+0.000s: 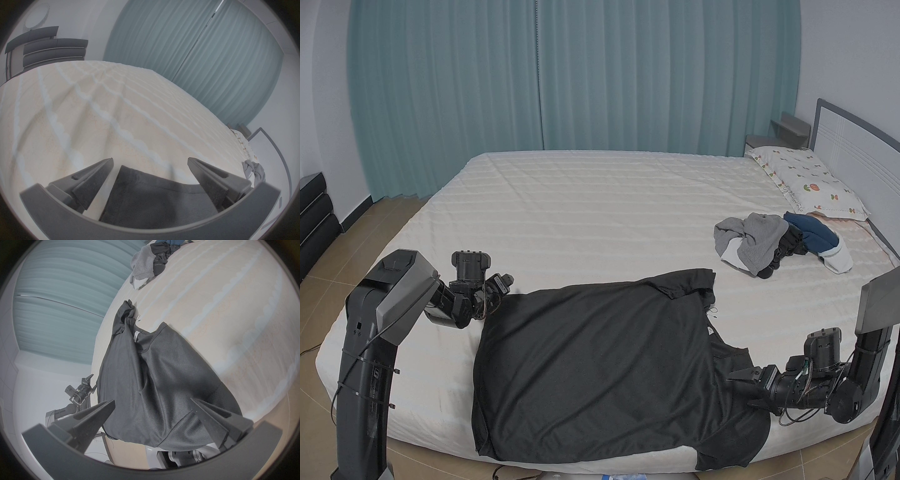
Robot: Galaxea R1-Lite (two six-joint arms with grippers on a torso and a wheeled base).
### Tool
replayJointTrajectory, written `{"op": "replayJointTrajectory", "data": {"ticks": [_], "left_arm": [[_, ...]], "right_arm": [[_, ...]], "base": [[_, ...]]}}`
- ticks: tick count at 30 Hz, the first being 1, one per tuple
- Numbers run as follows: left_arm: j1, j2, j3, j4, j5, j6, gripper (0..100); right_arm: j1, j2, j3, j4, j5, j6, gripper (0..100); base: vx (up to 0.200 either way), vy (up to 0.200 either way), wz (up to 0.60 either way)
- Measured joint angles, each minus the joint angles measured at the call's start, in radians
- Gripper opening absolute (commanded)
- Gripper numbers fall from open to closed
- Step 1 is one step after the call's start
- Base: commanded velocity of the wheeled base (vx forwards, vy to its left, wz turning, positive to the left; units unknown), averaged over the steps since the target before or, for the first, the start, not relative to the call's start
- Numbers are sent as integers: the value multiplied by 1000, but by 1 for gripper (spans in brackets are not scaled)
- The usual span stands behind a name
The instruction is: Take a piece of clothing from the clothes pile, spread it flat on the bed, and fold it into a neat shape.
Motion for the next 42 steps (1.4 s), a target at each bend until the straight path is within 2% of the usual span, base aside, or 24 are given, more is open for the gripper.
{"op": "replayJointTrajectory", "data": {"ticks": [8,9,22,33,38,39,42], "left_arm": [[-1,3,6,10,1,3,100],[-1,4,6,9,1,3,0],[2,13,-56,-7,49,-4,0],[24,81,-239,-25,114,-5,0],[32,83,-208,-17,113,-13,0],[33,78,-190,-15,106,-20,100],[37,49,-131,-14,47,-40,100]], "right_arm": [[0,3,1,-1,0,0,100],[0,3,1,-1,0,0,100],[0,2,-3,-12,-18,0,100],[-6,2,0,-55,-34,1,100],[-6,5,2,-59,-35,1,100],[-6,6,2,-59,-35,1,100],[-5,10,4,-59,-35,1,100]], "base": [[0,0,0],[0,0,0],[0,0,0],[0,0,0],[0,0,0],[0,0,0],[0,0,0]]}}
